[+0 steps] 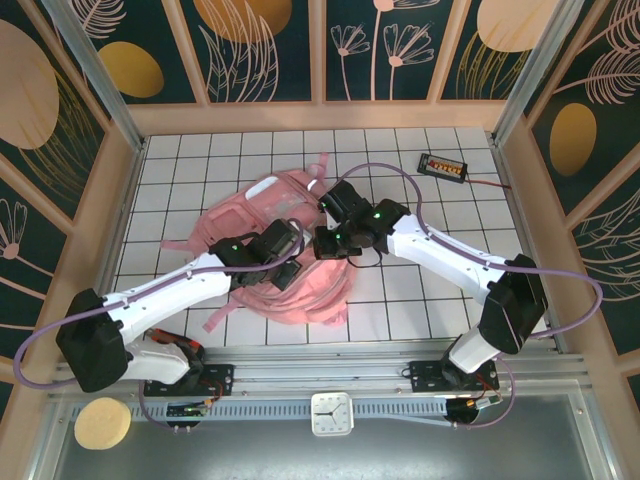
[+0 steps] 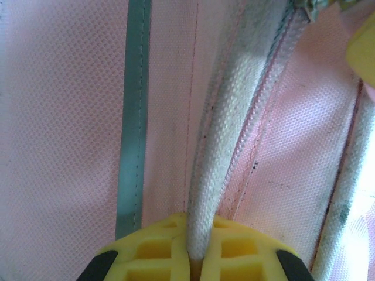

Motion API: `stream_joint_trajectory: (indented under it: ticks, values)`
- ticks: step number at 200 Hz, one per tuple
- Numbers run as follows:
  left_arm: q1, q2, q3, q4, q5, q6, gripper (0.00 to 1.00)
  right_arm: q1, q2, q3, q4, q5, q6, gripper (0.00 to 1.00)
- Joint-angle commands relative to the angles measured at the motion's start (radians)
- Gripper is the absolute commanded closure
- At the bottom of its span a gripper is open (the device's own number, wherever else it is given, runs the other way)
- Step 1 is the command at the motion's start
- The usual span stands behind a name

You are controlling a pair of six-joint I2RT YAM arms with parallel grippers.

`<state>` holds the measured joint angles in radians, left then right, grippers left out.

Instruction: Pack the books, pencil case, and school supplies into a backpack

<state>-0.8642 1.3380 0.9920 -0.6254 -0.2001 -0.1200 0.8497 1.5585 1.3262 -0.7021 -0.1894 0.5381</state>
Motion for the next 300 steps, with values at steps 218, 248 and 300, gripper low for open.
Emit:
stream_joint_trajectory:
  ticks: [218,248,300]
  values:
    - [0.016,-0.380,-0.296,0.084,-0.203,0.699,1.00,-0.089,0.001,0.020,-0.115,0.021,-0.191,1.00]
    - [0.016,-0.393,-0.283,0.109,-0.178,0.649,0.52,-0.081,0.014,0.042,-0.111,-0.020,-0.190,1.00]
    - [0.017,-0.358,-0.218,0.119,-0.110,0.585,0.28,-0.060,0.016,0.035,-0.088,-0.033,-0.211,0.74]
